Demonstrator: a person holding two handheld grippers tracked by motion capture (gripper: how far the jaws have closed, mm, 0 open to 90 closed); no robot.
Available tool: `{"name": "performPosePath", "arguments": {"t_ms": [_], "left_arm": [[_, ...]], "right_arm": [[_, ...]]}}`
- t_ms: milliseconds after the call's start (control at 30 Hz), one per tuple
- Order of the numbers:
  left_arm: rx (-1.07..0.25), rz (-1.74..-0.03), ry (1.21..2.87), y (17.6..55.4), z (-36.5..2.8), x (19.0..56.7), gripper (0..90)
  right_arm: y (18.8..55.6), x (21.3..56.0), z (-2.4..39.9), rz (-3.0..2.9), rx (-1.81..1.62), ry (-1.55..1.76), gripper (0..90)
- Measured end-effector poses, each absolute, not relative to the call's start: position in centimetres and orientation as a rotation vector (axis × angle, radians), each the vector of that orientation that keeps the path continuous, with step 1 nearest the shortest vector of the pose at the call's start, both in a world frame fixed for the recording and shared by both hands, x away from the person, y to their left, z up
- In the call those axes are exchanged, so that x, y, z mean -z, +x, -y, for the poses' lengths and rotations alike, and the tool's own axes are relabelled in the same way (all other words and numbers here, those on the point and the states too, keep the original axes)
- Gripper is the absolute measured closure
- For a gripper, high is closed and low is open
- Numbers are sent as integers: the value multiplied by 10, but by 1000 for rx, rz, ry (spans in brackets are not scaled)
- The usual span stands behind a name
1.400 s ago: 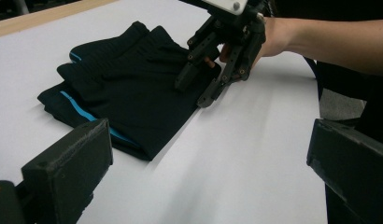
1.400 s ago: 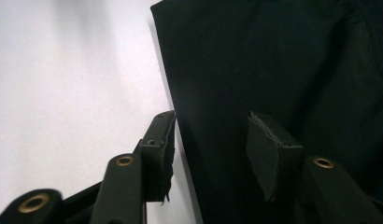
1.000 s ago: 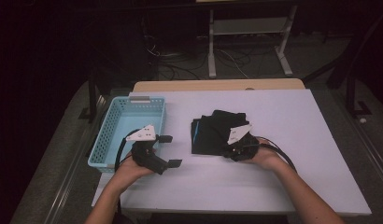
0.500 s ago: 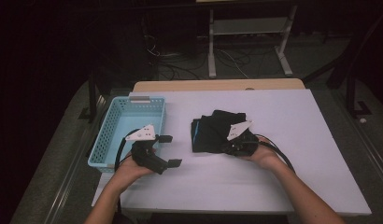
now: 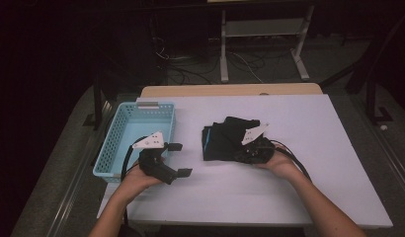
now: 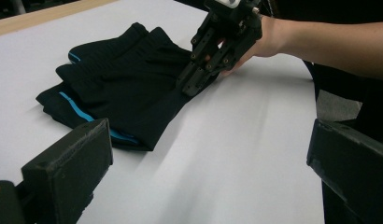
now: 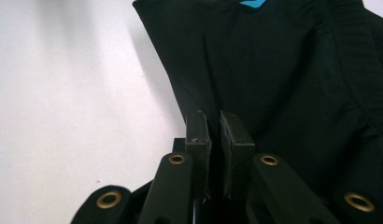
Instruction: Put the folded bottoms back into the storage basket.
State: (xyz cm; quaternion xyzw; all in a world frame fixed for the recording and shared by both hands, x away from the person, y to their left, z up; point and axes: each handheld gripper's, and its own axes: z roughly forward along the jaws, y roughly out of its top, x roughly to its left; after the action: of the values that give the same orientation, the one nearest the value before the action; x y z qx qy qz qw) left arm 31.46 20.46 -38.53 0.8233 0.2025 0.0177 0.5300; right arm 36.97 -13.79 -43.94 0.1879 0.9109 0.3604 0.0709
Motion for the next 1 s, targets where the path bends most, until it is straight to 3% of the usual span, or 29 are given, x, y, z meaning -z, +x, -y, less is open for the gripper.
{"name": "performPosePath", "arguments": {"t_ms": [1000], "left_arm": [[-41,-483,1962,315,-205,385,1]], "right_arm": [[342,421,142,-2779,-1172,615,824]]}}
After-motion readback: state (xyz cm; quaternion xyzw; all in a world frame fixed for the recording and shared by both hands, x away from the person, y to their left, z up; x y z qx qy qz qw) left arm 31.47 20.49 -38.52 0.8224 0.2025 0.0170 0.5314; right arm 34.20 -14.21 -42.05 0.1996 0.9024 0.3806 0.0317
